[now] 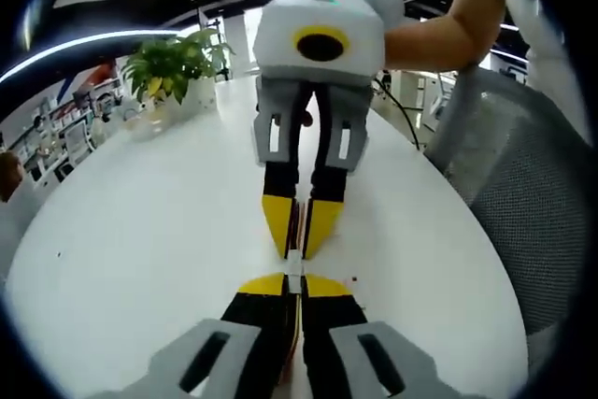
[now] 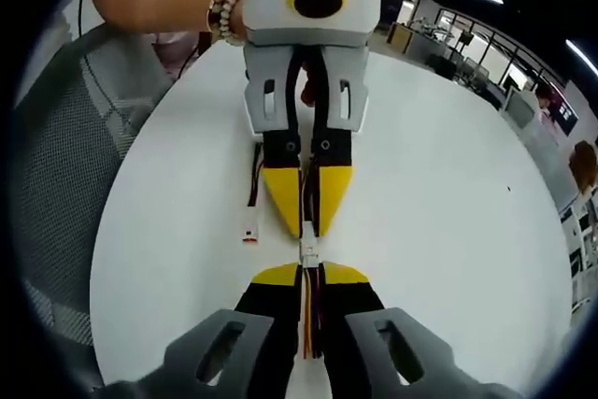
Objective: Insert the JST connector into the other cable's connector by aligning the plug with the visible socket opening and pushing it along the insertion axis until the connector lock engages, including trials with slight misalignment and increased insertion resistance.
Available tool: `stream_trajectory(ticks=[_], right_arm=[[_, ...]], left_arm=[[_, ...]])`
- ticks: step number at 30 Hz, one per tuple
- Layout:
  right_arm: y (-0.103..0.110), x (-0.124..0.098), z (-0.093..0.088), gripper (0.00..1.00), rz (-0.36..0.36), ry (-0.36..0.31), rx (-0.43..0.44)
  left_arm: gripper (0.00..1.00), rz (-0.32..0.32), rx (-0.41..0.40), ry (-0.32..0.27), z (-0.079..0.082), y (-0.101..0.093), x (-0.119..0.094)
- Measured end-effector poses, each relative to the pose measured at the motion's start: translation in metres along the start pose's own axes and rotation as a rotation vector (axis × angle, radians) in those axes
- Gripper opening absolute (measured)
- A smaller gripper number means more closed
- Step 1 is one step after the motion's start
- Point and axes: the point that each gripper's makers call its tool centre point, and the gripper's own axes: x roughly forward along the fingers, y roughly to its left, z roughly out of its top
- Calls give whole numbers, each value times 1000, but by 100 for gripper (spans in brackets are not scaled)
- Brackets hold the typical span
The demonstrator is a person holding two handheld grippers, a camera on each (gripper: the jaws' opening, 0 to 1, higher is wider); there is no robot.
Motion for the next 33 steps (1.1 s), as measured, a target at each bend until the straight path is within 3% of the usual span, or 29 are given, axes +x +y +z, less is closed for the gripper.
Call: stream_trajectory(ticks=[13,23,33], right_arm=[[-12,-7,5,3,-31,-44,8],[-40,-7,8,3,-67,-70,-17],[-60,0,1,4,-73,-69,-26]], left_arm=[[0,7,32,3,9,12,-3],[0,18,62,16,13,40,-4],[0,30,59,27,9,61,6]])
